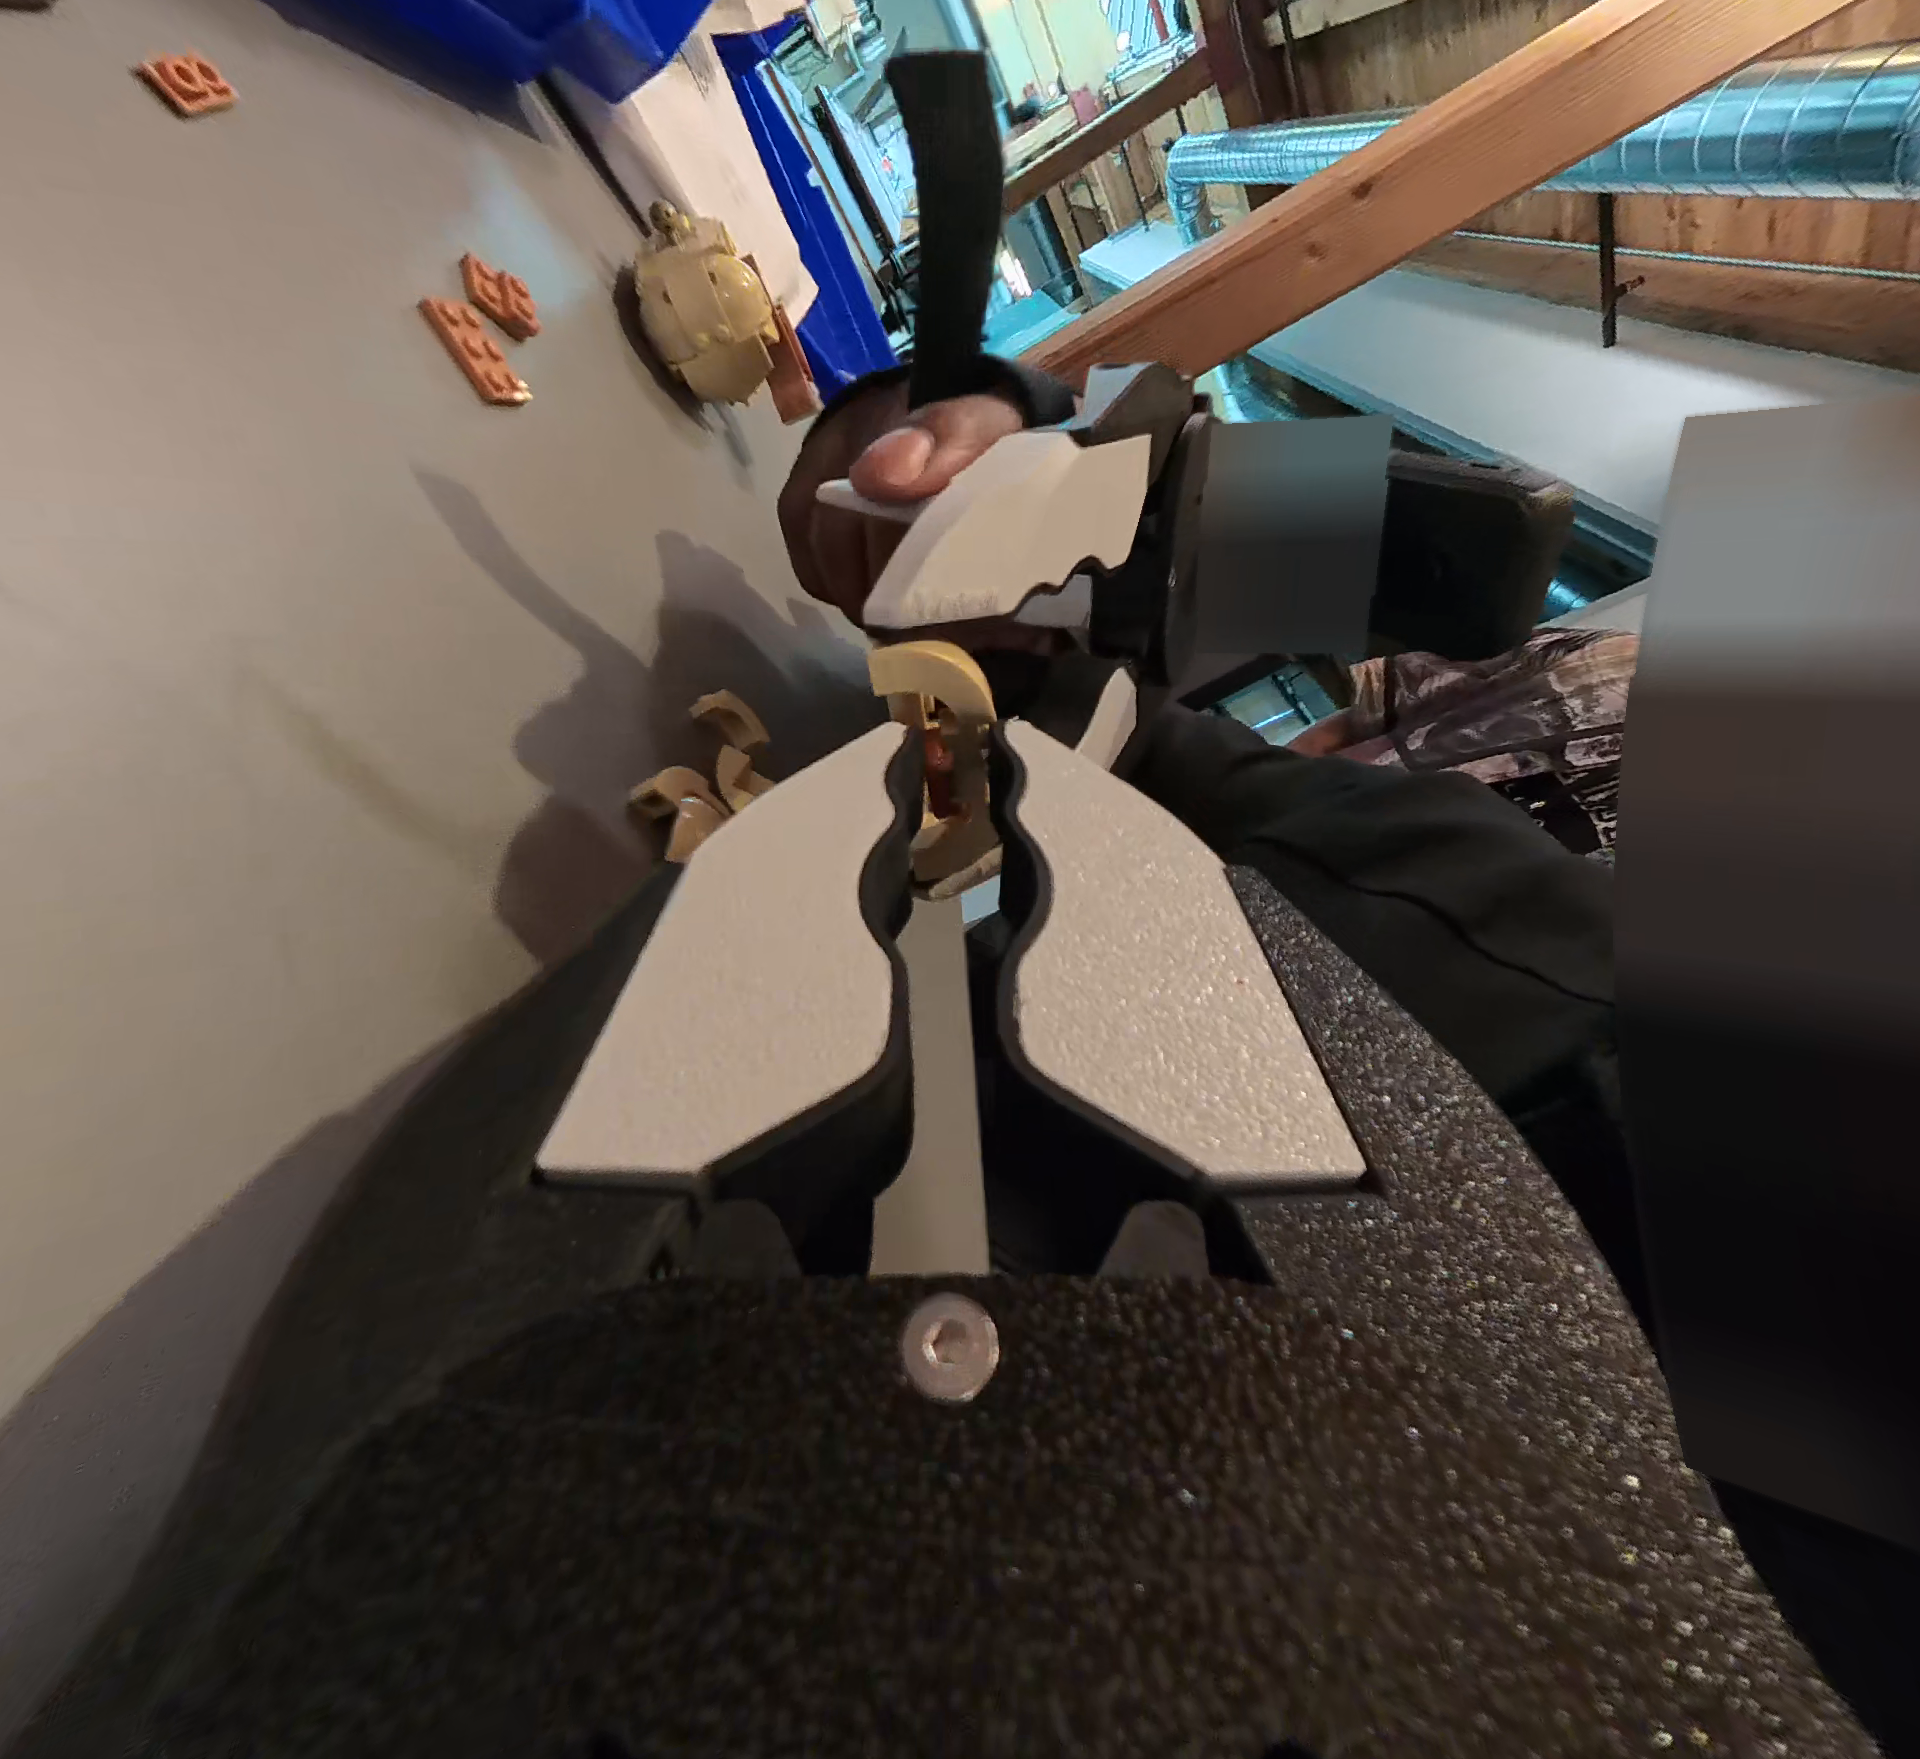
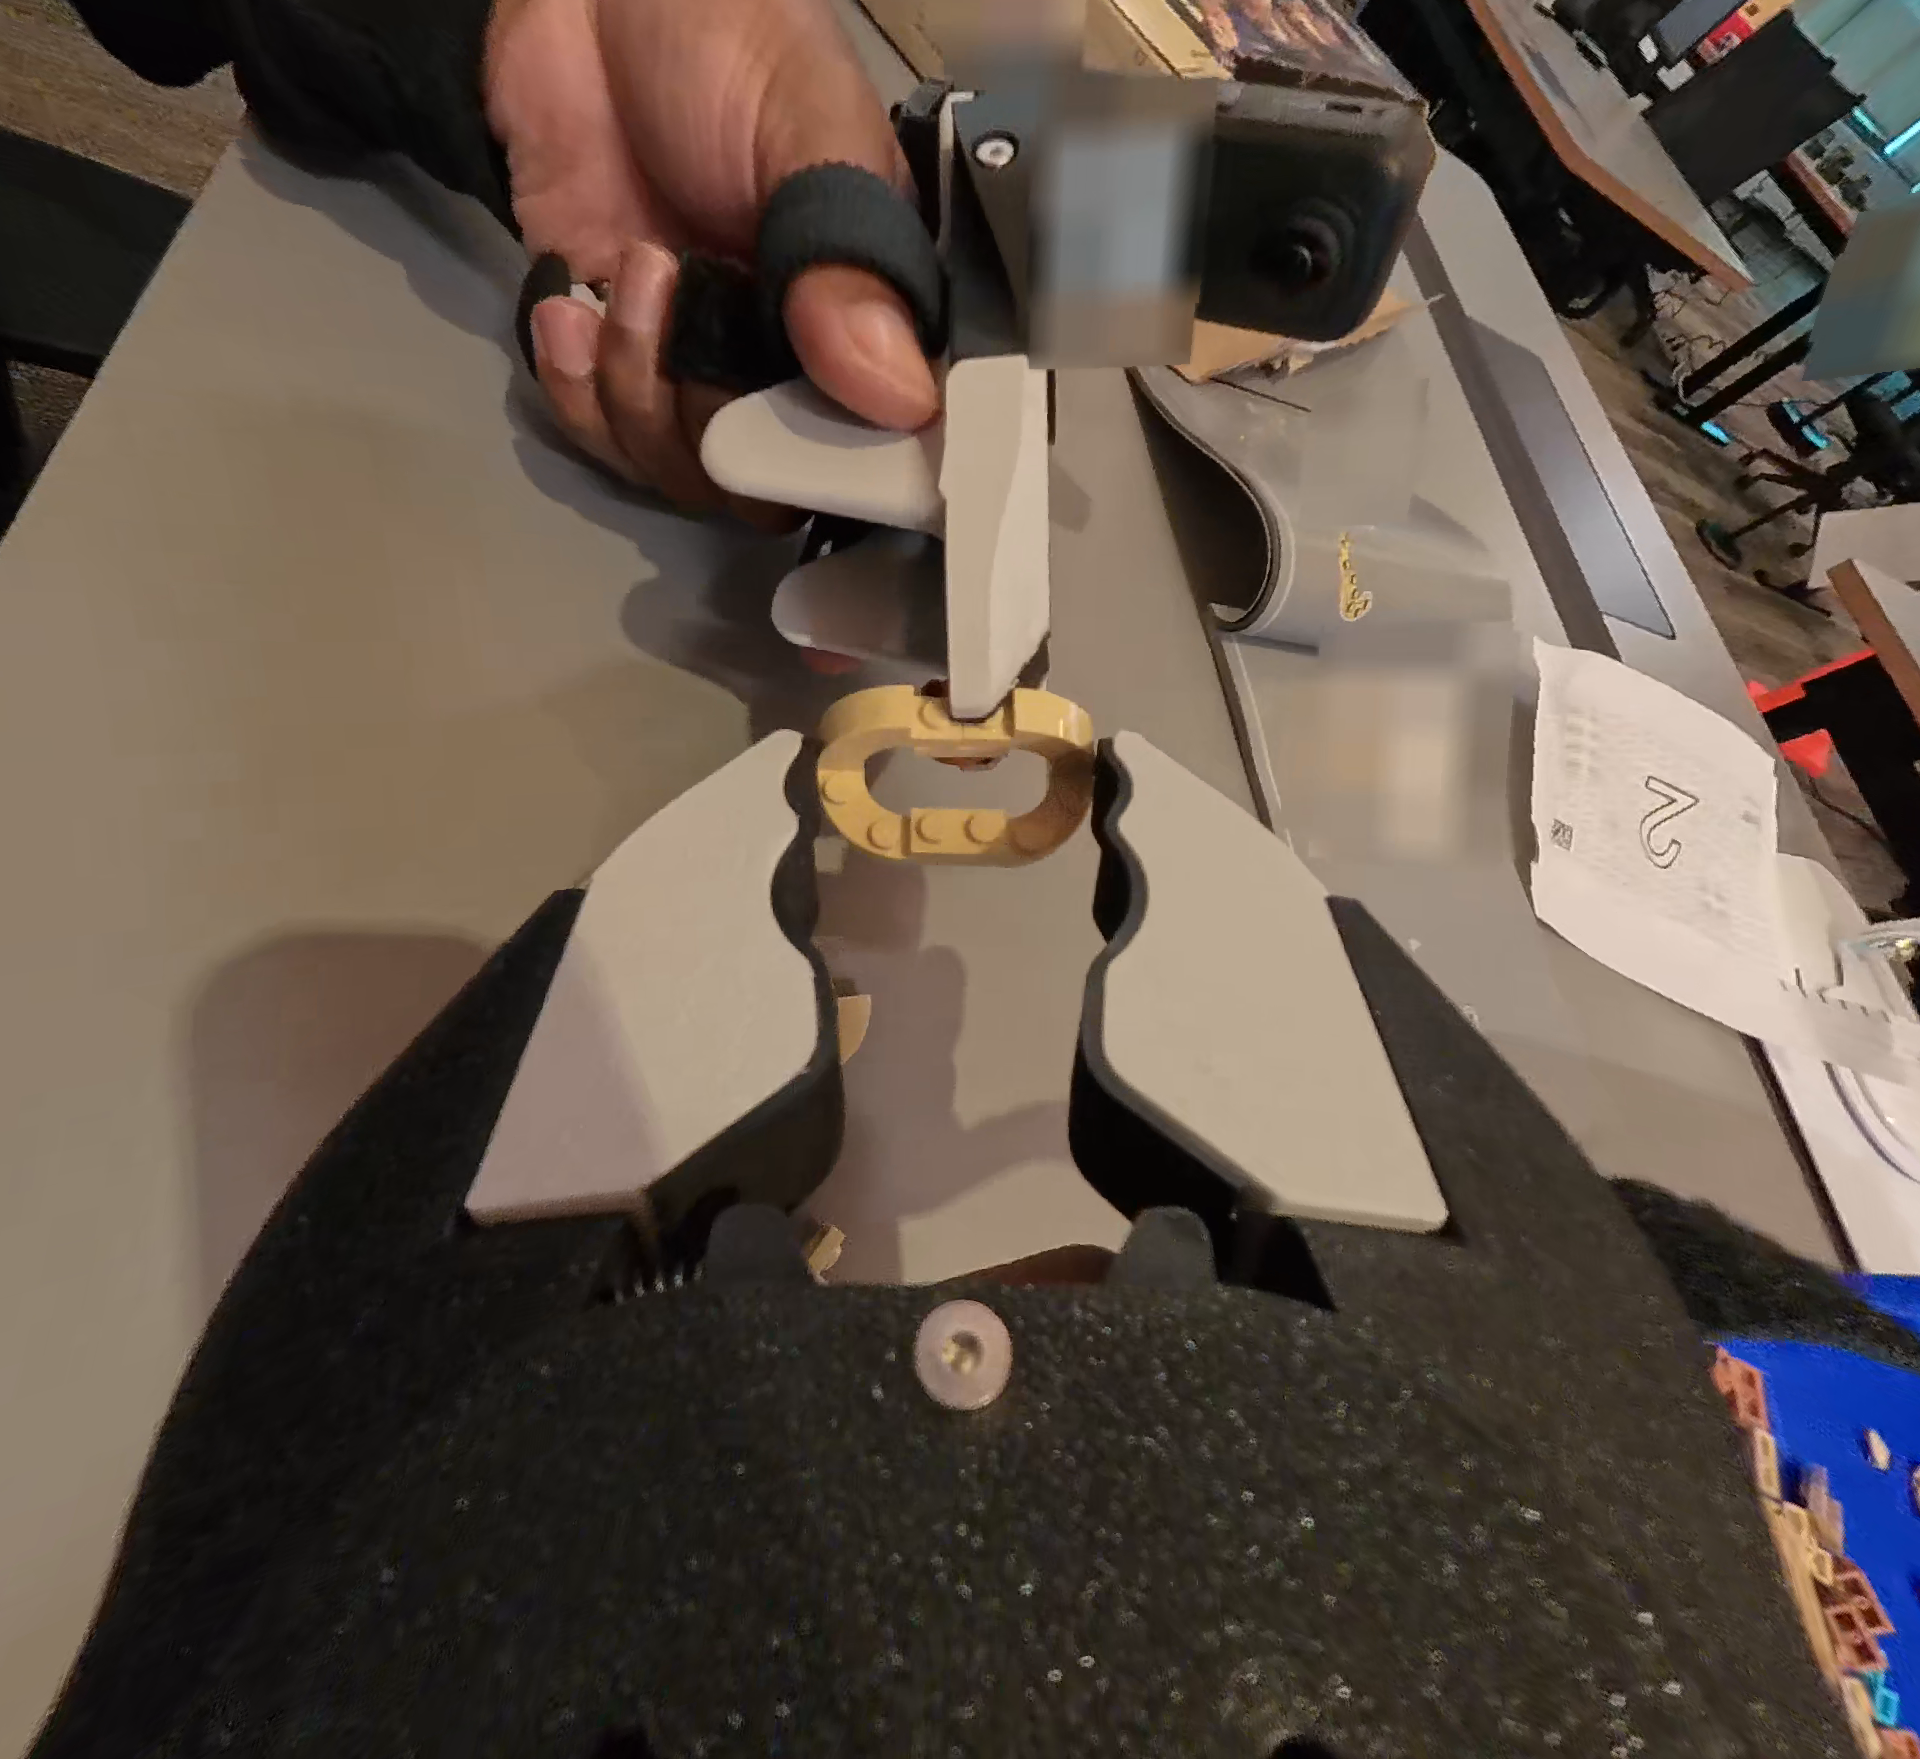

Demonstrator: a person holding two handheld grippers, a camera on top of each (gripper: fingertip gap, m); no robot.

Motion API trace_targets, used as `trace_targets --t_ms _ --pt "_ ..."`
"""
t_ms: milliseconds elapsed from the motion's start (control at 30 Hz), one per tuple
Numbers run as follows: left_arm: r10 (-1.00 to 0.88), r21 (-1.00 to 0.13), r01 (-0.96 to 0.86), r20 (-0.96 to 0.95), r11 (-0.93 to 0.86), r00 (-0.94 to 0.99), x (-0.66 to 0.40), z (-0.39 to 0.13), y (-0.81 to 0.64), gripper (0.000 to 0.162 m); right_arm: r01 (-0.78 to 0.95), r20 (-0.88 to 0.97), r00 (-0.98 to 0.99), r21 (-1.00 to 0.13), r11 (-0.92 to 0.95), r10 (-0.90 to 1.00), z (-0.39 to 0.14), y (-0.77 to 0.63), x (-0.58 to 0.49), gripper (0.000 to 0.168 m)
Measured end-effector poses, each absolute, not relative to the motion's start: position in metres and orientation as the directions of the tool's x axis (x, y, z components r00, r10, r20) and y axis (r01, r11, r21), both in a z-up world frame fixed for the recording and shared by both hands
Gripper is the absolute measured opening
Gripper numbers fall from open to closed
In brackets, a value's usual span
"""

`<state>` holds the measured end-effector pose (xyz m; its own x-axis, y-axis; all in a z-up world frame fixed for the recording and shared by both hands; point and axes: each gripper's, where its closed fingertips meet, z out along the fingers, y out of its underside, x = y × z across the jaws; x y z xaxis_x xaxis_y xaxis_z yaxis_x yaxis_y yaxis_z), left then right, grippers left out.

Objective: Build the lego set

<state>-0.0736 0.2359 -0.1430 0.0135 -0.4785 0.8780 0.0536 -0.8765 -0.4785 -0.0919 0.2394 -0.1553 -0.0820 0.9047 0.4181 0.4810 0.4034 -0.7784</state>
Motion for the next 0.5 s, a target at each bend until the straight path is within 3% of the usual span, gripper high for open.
trace_targets --t_ms 233,500 --pt "-0.562 -0.590 0.034 0.784 -0.807 0.263 -0.098 -0.165 0.266 0.032 0.531 0.207 0.021 -0.831 0.164 0.978 -0.167 0.266 -0.091 0.050" --pt "-0.580 -0.612 0.043 0.768 -0.790 0.274 -0.106 -0.165 0.271 0.030 0.730 0.027 0.173 -0.675 -0.110 0.985 -0.221 0.295 -0.076 0.050"
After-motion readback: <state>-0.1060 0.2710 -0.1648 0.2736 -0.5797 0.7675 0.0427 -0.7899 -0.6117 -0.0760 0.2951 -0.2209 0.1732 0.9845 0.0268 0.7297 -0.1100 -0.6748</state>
